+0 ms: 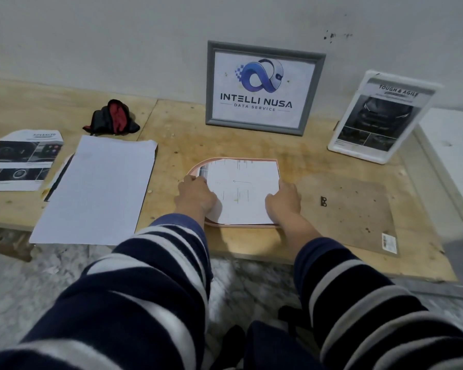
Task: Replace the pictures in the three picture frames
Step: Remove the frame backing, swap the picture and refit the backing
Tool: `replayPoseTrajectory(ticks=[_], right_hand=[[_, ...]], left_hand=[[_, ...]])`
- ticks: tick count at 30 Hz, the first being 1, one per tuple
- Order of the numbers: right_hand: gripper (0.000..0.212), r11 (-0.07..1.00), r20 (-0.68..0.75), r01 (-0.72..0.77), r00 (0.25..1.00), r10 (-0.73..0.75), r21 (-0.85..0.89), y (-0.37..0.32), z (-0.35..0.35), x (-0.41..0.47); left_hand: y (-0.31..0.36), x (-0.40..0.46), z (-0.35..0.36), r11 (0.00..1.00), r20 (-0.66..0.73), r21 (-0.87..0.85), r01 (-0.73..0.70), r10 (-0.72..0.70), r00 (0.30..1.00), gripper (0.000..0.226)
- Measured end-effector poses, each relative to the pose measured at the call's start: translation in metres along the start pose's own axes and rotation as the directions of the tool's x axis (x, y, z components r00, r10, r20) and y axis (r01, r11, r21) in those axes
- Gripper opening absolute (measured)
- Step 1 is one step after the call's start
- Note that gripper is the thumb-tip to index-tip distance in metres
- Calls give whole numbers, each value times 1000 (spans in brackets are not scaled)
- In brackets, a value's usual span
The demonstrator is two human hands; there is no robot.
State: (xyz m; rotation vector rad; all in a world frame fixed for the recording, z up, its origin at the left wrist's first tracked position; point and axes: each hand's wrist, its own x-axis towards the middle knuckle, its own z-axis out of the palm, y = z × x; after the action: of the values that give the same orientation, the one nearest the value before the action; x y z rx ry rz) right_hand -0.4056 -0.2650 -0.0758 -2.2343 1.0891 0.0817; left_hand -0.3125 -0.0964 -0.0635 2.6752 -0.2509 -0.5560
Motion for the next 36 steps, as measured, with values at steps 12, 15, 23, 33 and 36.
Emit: replayPoseTrajectory(ticks=[12, 15, 23, 33, 36], right_hand=[[71, 993, 4, 86, 996, -86, -78, 3, 6, -6], [62, 997, -72, 71, 995, -71, -15, 5, -1, -5], [64, 989, -191, -96, 975, 116, 110, 44, -37, -2], [59, 938, -265, -339, 900, 346, 73, 120, -80, -7], [60, 909, -257, -415, 874, 411, 41, 137, -92, -8]], left_hand=[[0, -6, 7, 996, -25, 84, 11, -9, 1000, 37], [6, -6, 7, 996, -51, 89, 6, -1, 999, 42], [56, -11, 25, 983, -19, 50, -174, 175, 984, 51], [139, -34, 74, 906, 94, 97, -412, 404, 910, 58], [158, -38, 88, 876, 170, 166, -453, 427, 888, 76]])
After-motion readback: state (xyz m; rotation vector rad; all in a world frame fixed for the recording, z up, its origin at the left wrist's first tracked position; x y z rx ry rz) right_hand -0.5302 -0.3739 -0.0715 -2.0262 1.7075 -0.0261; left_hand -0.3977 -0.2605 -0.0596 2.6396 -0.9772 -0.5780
